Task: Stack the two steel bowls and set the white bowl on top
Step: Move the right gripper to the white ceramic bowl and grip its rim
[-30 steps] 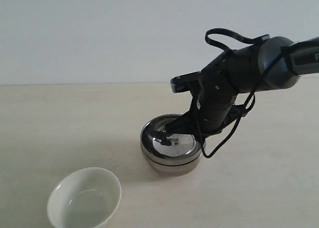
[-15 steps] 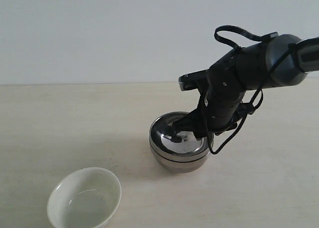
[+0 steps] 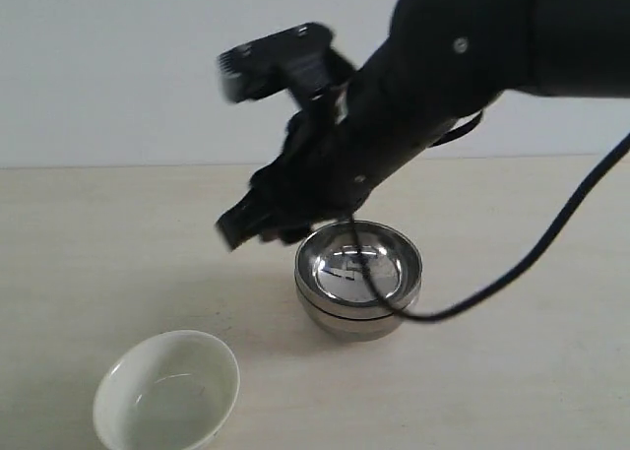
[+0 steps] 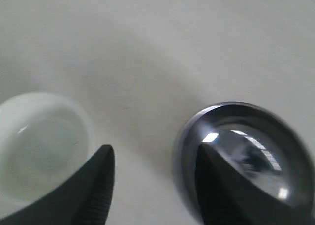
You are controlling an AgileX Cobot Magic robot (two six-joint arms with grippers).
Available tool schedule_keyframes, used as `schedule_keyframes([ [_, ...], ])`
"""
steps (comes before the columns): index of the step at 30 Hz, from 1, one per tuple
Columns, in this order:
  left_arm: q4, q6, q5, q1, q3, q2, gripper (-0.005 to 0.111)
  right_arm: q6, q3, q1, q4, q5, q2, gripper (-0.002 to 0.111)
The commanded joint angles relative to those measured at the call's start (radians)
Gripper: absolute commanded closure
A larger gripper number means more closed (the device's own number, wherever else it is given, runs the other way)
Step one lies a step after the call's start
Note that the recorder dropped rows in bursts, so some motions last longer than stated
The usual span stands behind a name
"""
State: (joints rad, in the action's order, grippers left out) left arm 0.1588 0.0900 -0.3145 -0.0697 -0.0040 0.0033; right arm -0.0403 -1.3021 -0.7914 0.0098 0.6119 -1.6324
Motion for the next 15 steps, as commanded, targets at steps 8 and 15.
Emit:
schedule_keyframes([
  [8, 0.001, 0.007, -0.001, 0.003, 0.004, -0.003, 0.074, -0.253, 0.002, -0.325, 0.062, -0.019, -0.167, 0.064],
  [15, 0.001, 0.007, -0.001, 0.003, 0.004, -0.003, 0.074, -0.329, 0.002, -0.346, 0.051, -0.106, -0.300, 0.064],
])
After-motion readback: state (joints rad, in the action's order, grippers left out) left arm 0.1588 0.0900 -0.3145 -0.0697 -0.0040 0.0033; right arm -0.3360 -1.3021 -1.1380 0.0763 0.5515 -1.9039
